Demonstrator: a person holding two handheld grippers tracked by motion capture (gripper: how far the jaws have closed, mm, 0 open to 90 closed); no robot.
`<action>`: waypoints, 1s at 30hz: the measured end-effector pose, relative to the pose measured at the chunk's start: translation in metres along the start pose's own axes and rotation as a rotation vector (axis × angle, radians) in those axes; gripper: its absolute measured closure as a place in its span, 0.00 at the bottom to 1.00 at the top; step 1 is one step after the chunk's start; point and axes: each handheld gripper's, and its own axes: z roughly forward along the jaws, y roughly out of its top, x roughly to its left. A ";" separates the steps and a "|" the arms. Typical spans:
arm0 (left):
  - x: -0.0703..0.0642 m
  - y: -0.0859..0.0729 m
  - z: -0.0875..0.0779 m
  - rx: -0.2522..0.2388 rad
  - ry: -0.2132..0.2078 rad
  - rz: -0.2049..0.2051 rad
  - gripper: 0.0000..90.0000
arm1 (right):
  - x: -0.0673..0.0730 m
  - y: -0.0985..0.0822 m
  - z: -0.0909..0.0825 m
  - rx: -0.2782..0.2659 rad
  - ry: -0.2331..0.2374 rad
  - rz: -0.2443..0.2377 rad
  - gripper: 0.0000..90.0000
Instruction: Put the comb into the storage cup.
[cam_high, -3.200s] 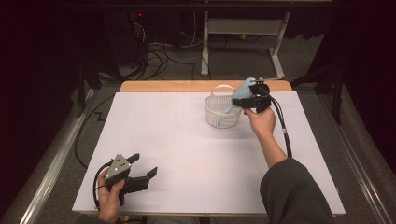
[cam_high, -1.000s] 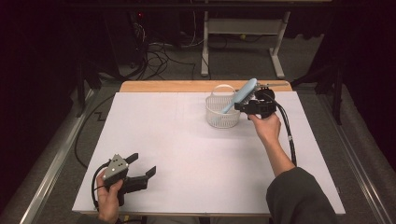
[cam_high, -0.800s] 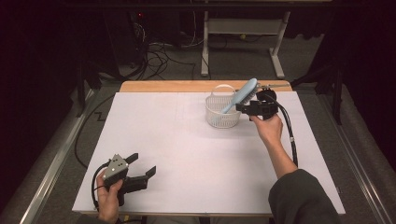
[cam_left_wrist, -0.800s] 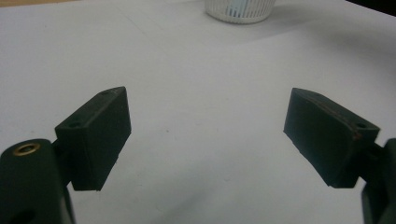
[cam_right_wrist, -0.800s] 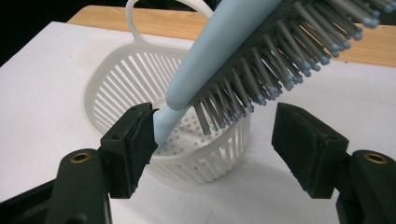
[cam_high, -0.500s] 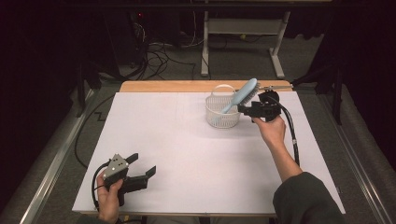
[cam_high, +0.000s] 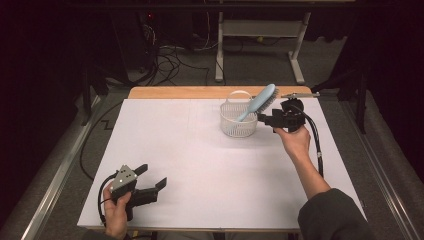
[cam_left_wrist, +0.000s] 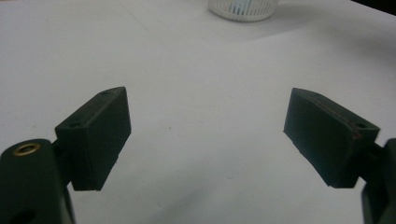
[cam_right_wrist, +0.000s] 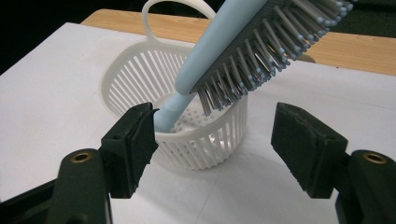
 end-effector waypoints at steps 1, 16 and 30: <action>0.000 0.000 0.000 0.000 0.000 0.001 0.18 | 0.000 0.000 -0.001 -0.001 0.001 0.002 0.35; 0.000 0.000 0.001 0.011 -0.005 0.000 0.18 | 0.002 -0.004 -0.012 -0.018 0.010 -0.013 0.36; 0.001 0.000 0.001 0.007 -0.006 -0.005 0.18 | -0.005 -0.010 -0.023 -0.033 0.000 -0.015 0.36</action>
